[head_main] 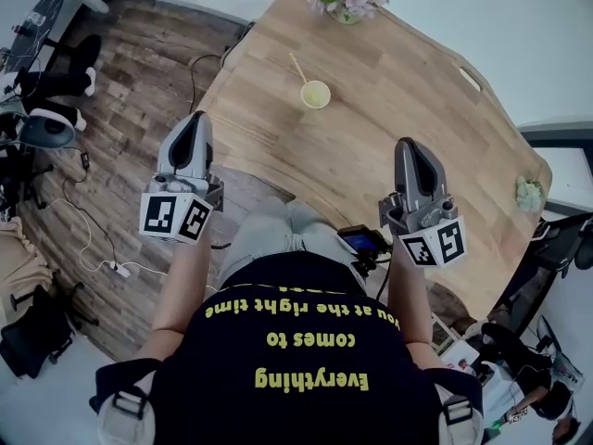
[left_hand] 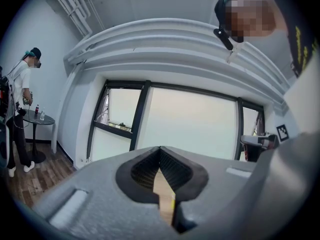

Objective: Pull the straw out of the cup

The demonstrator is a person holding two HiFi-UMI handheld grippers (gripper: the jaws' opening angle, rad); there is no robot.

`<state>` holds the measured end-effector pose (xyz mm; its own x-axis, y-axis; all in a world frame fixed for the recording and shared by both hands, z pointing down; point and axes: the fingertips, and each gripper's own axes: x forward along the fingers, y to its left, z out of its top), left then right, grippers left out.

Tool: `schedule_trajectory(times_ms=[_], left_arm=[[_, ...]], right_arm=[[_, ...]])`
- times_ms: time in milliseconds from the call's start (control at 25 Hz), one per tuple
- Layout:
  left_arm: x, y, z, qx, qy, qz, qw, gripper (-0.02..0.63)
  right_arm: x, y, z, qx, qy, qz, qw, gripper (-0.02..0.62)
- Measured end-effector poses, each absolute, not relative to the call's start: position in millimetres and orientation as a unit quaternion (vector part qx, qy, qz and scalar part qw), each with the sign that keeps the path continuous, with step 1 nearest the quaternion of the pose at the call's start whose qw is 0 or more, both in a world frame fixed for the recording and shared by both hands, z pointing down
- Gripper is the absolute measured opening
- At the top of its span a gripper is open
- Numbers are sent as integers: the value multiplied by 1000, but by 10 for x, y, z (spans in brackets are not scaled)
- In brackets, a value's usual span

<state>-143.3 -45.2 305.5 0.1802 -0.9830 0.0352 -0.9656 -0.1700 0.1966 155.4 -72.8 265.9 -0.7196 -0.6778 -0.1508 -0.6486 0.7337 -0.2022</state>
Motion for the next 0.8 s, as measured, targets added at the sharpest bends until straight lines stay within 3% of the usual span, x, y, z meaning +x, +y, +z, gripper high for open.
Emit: schedule_trajectory(times_ms=[800], left_arm=[[-1257, -1365, 3111, 833, -546, -23, 86, 0]], right_arm=[[1420, -1111, 2665, -440, 889, -68, 109, 6]])
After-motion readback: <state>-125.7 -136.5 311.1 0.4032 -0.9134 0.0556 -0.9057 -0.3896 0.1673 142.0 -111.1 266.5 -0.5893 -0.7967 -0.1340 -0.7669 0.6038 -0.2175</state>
